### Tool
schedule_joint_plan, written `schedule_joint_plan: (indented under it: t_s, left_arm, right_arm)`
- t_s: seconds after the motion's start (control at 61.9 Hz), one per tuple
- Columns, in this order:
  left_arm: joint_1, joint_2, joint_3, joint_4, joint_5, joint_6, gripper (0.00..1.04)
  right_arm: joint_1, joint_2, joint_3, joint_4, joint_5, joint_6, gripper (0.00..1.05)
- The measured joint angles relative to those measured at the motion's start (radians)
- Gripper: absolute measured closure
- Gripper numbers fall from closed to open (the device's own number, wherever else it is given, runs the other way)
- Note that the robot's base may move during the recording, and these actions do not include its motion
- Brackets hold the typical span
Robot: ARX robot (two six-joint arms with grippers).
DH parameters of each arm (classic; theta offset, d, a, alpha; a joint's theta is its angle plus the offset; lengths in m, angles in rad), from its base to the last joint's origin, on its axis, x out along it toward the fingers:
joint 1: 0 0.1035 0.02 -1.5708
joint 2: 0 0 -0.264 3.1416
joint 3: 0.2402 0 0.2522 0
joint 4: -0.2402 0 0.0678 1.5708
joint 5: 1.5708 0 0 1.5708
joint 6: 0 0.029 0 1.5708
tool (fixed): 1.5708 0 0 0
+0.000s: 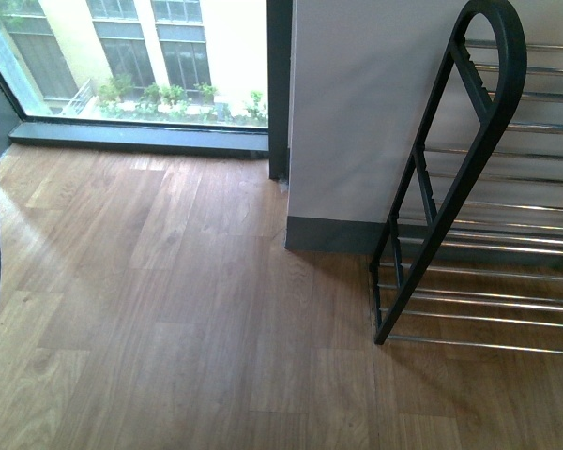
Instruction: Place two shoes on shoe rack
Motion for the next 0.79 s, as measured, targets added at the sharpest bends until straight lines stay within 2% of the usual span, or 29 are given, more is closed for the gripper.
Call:
schedule_joint_plan:
  t_s: [0.275, 0.792]
  left_arm:
    - [0.0, 0.0, 0.0, 0.0, 0.0, 0.0, 1.03]
    - [0.0, 0.0, 0.0, 0.0, 0.0, 0.0, 1.03]
  right_arm:
    - [-0.03, 0.187, 0.171, -0.039, 0.068, -0.003, 1.03]
    - [-0.093, 0.336, 0.304, -0.065, 0.135, -0.027, 1.03]
